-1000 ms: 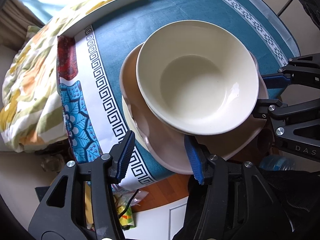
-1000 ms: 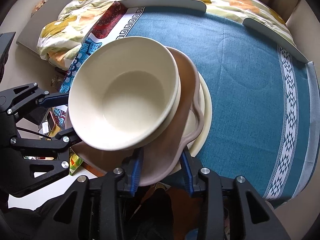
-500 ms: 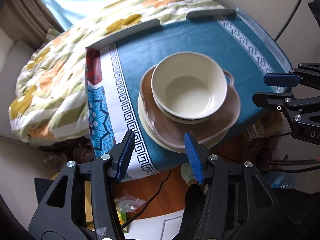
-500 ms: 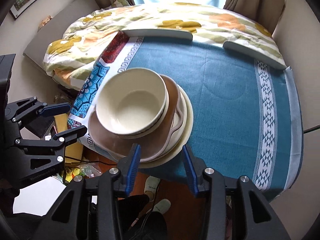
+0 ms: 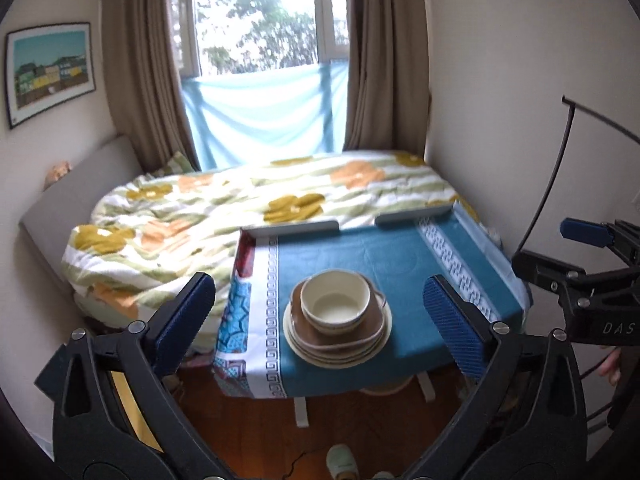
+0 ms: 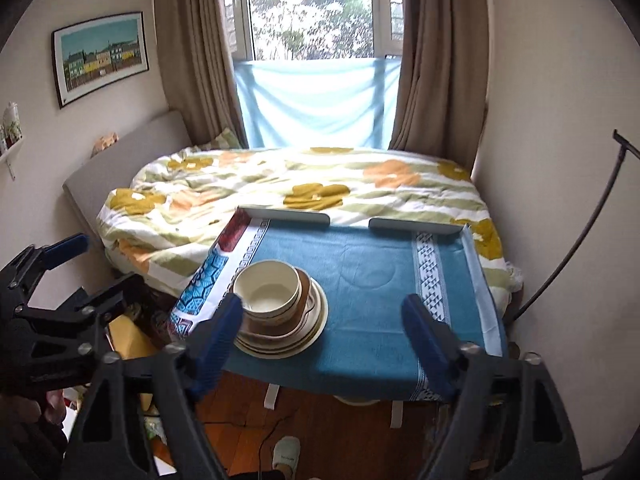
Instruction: Organize plates and bowls
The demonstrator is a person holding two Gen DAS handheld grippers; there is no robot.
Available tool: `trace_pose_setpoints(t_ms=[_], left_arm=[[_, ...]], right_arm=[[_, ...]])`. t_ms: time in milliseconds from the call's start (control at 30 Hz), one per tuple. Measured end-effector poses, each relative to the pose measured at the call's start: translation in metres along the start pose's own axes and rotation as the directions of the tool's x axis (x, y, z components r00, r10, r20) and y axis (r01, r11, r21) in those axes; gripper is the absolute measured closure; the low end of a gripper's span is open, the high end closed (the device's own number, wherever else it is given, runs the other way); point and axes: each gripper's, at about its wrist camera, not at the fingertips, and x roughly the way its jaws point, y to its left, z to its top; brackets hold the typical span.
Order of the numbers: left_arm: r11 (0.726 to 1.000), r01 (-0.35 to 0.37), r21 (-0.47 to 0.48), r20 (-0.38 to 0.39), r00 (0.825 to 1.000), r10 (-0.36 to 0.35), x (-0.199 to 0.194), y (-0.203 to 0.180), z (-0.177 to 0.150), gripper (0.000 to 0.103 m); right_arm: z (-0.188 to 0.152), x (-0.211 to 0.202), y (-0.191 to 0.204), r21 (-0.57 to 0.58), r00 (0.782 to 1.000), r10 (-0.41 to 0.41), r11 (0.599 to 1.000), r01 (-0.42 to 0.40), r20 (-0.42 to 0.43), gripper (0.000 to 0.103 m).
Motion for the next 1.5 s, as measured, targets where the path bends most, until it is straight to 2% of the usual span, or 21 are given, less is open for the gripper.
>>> trace_pose_setpoints(t_ms=[100,300,700,1500], left_arm=[[1.0,-0.017,-0.026,0.068,0.998,0.019,-0.027,-0.003,0.005,0.0],[0.998,-0.056,-0.027,0.121,0.991,0.059,-0.05,-0.012,0.005,0.0],[0.996,-0.08,-0.031,0.108,0.991,0.083,-0.046,-0.012,0.004,0.0],[0.994,-0.101,-0.03,0.096,0.99,0.104,-0.042,-0.007,0.001,0.0]], right_arm=[[-0.003,-0.023,-0.006,0.031,0.997,-0.039,0.999,0.037,0.067,0.001],[-0.005,-0.043,-0.01,0.044,0.988,-0.071,0.997,0.065,0.14,0.001],[-0.004,-0.047,-0.012,0.049,0.981,-0.09,0.995,0.083,0.173,0.001],[0.005,-0.037,-0.008,0.044,0.98,-0.089,0.996,0.083,0.18,0.001]])
